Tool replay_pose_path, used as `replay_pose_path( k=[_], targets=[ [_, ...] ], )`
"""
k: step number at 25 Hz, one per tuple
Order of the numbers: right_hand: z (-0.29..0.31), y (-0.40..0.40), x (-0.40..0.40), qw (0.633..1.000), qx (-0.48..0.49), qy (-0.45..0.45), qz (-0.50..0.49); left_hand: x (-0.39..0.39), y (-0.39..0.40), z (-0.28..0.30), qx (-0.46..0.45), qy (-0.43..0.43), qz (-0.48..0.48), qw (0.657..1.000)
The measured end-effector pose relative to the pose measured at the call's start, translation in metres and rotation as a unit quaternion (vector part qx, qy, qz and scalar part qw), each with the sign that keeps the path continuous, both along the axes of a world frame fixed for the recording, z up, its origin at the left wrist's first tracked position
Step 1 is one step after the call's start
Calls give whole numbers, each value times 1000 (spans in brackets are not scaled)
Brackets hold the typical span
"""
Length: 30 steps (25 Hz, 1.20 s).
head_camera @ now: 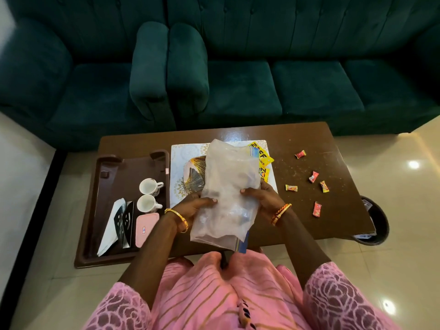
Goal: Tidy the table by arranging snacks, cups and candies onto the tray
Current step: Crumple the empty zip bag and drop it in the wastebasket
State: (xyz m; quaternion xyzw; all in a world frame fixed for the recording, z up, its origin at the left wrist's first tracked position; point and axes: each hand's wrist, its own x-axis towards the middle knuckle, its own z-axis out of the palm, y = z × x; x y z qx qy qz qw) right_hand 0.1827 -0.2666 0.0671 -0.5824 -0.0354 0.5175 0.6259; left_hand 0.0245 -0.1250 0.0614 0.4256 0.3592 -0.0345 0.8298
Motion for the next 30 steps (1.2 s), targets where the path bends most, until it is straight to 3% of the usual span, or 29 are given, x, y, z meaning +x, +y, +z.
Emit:
replay_pose_path(
  k=[3, 6, 9, 12, 14, 16, 18, 20, 23, 25, 27, 30],
  targets=[
    [2, 1, 5, 998, -13, -47, 29, 6, 4, 2, -41, -8, 8, 999],
    [7, 6, 9, 985, -26, -167, 32, 11, 6, 2, -72, 10, 17, 997],
    [17, 9, 14, 954, 29, -291, 63, 7, 12, 0, -173, 1, 29, 984],
    [16, 9, 14, 909, 18, -410, 74, 7, 14, 6, -262, -31, -22, 964],
    [13, 5, 12, 859, 5, -502, 98, 14, 10, 9, -242, -22, -57, 968],
    [7, -3, 17, 825, -18, -549, 132, 23, 6, 3, -146, 3, -79, 986],
    [5, -13, 27, 839, -65, -521, 143, 35, 2, -1, -48, 41, -83, 995],
    [4, -27, 37, 891, -97, -421, 137, 48, -1, -4, -6, 64, -77, 995],
    [5, -49, 54, 994, -31, -96, 32, 71, -11, -5, 34, 80, -71, 994],
    [-5, -61, 65, 997, -2, 45, -57, 92, -21, -4, 49, 87, -79, 992],
    [-18, -74, 77, 995, -24, 58, -78, 116, -33, -4, 54, 81, -88, 991],
    [-31, -94, 97, 990, 16, 124, -62, 159, -54, -4, 65, 85, -97, 990]
  ],
)
